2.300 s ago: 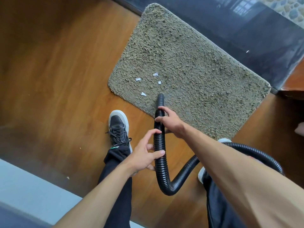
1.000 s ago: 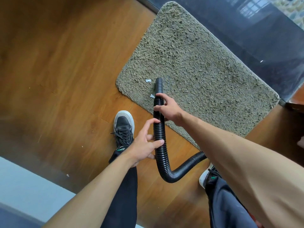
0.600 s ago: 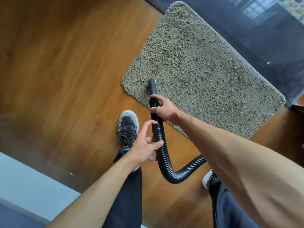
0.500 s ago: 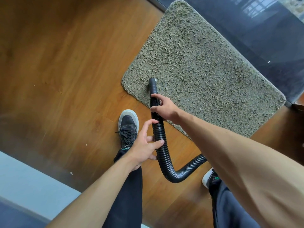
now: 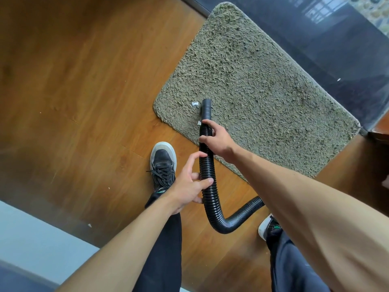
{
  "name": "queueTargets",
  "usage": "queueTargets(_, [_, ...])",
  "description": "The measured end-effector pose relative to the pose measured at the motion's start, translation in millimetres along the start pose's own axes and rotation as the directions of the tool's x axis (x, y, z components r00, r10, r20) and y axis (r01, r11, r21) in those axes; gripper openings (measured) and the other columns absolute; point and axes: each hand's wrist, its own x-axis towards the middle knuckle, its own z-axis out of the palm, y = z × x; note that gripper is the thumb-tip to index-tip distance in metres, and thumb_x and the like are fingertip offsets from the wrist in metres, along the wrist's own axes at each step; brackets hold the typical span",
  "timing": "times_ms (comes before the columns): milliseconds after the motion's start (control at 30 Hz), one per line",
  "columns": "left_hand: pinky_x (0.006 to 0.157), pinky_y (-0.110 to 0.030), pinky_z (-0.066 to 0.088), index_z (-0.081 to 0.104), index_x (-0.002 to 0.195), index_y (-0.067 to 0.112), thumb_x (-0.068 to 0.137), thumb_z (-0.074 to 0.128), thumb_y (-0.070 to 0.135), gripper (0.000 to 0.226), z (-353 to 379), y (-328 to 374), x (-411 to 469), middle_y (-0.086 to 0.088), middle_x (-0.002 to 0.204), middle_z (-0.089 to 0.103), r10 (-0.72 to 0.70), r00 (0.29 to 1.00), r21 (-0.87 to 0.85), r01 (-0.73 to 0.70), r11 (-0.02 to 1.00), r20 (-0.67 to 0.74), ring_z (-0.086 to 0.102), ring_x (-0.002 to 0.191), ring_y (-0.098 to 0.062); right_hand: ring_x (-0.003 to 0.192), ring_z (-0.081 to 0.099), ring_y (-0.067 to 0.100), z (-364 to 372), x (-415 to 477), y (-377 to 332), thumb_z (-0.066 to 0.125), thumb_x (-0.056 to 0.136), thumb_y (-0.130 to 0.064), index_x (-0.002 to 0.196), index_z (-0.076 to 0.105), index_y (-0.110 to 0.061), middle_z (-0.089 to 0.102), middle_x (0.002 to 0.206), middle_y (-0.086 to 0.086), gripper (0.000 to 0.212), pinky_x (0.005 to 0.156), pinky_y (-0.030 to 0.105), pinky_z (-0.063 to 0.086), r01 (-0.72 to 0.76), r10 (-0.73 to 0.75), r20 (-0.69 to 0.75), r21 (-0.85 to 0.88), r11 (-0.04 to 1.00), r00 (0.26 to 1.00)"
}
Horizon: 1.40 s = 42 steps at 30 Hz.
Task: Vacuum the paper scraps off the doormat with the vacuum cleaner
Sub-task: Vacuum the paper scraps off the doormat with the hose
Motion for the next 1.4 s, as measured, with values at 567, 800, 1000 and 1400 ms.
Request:
queueTargets(567, [0.074, -0.055, 0.06, 0.042, 0.124, 0.045, 0.095, 0.059, 0.001, 0.054, -32.7, -13.4, -16.7, -0.012, 0.093, 0.07, -0.019, 1.0, -0.066, 0.018, 0.998, -0.012, 0.07, 0.088, -0.024, 0.092, 0.068, 0.028, 38.0, 1.8, -13.8, 0.064, 0.084, -0.009, 0.141, 0.047, -0.024, 0.063, 0.114, 0.014, 0.061, 0.077, 0.038, 0.06, 0.027, -0.018, 0.098, -0.093, 0.995, 0.995])
queueTargets(800, [0.076, -0.056, 0.06, 0.042, 0.124, 0.045, 0.095, 0.059, 0.002, 0.055, -22.6, -7.9, -13.4, -0.013, 0.094, 0.066, -0.031, 0.999, -0.034, 0.032, 0.999, 0.033, 0.068, 0.091, -0.025, 0.089, 0.067, 0.025, 22.9, -8.0, -6.6, 0.062, 0.086, -0.008, 0.141, 0.046, -0.025, 0.061, 0.113, 0.012, 0.06, 0.064, 0.03, 0.055, -0.024, 0.024, 0.058, -0.004, 1.0, 0.998])
queueTargets(1000, [0.075, -0.056, 0.06, 0.04, 0.126, 0.045, 0.094, 0.06, 0.004, 0.056, -11.0, -13.3, -20.0, -0.01, 0.094, 0.066, -0.078, 0.994, 0.021, 0.077, 0.997, 0.078, 0.068, 0.09, -0.023, 0.082, 0.063, 0.02, 13.7, -29.2, 12.5, 0.06, 0.089, -0.005, 0.141, 0.044, -0.026, 0.061, 0.105, 0.009, 0.059, 0.06, 0.031, 0.055, -0.108, 0.103, 0.05, 0.112, 0.988, 0.993])
queueTargets(1400, [0.074, -0.057, 0.059, 0.042, 0.127, 0.043, 0.093, 0.061, 0.002, 0.056, -20.5, -22.3, -33.4, -0.009, 0.096, 0.066, -0.106, 0.988, 0.014, 0.105, 0.994, 0.109, 0.068, 0.087, -0.022, 0.079, 0.063, 0.019, 27.7, -46.5, 21.4, 0.058, 0.09, -0.003, 0.141, 0.044, -0.025, 0.058, 0.097, 0.005, 0.057, 0.067, 0.038, 0.057, -0.195, 0.185, 0.062, 0.231, 0.953, 0.981])
